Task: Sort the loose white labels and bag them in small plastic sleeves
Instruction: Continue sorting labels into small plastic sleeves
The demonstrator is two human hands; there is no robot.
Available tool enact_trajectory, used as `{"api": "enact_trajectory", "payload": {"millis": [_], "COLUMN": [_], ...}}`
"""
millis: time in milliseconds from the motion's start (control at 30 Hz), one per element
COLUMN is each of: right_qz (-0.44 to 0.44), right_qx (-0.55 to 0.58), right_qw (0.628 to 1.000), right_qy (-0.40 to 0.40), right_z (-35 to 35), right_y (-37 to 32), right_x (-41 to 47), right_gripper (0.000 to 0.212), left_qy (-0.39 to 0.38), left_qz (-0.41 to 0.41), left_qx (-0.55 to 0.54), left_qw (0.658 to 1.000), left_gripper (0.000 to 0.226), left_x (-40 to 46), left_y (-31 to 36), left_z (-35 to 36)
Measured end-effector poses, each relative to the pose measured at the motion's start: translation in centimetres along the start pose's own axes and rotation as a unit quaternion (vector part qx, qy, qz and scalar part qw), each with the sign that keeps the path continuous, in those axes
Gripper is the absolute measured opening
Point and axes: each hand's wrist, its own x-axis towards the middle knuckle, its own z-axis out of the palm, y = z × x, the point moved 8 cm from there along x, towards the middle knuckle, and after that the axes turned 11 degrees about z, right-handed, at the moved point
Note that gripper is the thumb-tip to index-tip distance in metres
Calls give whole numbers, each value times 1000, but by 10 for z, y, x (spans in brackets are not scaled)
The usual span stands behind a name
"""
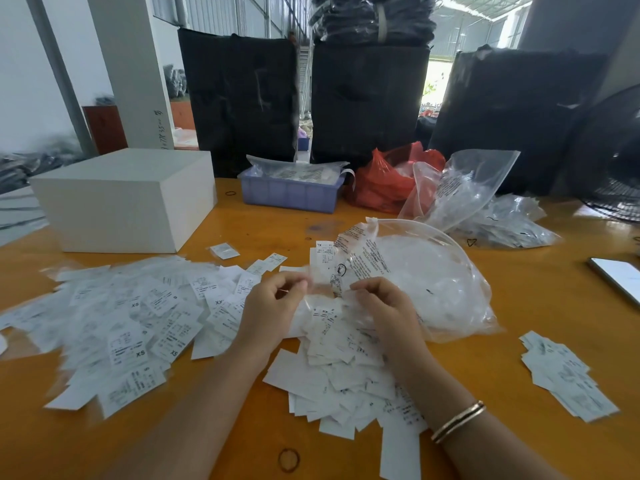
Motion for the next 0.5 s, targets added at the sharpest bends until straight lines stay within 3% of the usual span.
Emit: {"api": "enact_trajectory", "payload": {"millis": [100,233,367,500], "right_qz": [50,49,41,-35], "right_qx": [99,182,190,146], "right_qw": [993,982,981,988], "right_qy": [-28,-28,-14,-20], "right_z": [-2,-8,-11,-11], "right_y": [7,6,7,-7], "right_x": [2,6,10,5], "right_gripper": [25,25,29,40], "left_qy": [24,29,-7,-65], "left_qz": [-5,16,76,116], "left_qx": [-1,-18,17,24], "left_qw": [1000,999,997,991], "left_gripper": [10,5,5,7], "left_x": [2,2,0,-5], "left_y": [-1,3,14,26], "left_z": [-4,-3,3,12]}}
